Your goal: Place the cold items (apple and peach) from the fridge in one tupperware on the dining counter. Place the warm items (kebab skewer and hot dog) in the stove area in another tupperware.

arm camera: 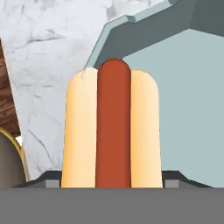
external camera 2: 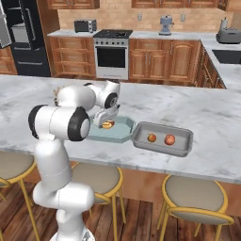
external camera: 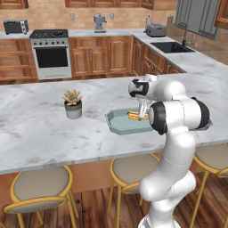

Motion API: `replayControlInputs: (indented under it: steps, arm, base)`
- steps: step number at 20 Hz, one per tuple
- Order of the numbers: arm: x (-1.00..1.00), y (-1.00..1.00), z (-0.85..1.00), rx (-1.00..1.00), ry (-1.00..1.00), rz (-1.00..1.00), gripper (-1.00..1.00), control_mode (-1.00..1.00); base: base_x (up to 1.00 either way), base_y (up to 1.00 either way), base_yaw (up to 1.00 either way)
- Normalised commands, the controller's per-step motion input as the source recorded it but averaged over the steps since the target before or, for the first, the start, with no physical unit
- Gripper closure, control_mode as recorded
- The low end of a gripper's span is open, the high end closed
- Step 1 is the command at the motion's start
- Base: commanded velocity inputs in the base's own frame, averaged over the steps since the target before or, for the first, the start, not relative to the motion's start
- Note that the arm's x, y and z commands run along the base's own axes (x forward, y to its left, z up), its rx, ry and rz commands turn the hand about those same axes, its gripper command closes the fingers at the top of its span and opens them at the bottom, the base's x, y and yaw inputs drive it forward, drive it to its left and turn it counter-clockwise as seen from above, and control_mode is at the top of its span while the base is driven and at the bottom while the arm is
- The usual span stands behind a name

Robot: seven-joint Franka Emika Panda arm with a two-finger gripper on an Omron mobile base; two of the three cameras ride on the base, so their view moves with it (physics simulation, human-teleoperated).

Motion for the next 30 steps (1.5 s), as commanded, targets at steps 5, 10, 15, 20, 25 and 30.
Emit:
replayControlInputs:
  steps: [5,10,15,20,25,30]
  arm:
    - [0.5,0.0,-0.44,0.0,-0.06,0.01,1.0,-1.0]
    - [0.46,0.0,-0.39,0.0,-0.03,0.02,1.0,-1.0]
    - [0.21,0.0,-0.17,0.0,-0.03,0.02,1.0,-1.0]
    - [0.21,0.0,-0.24,0.0,-0.02,0.02,1.0,-1.0]
    - [0.25,0.0,-0.31,0.0,0.0,0.02,1.0,-1.0]
    - [0.17,0.0,-0.27,0.0,0.0,0.02,-1.0,-1.0]
  base:
    - [0.0,0.0,0.0]
    - [0.0,0.0,0.0]
    - [0.0,0.0,0.0]
    - [0.0,0.0,0.0]
    - [0.0,0.0,0.0]
    - [0.0,0.0,0.0]
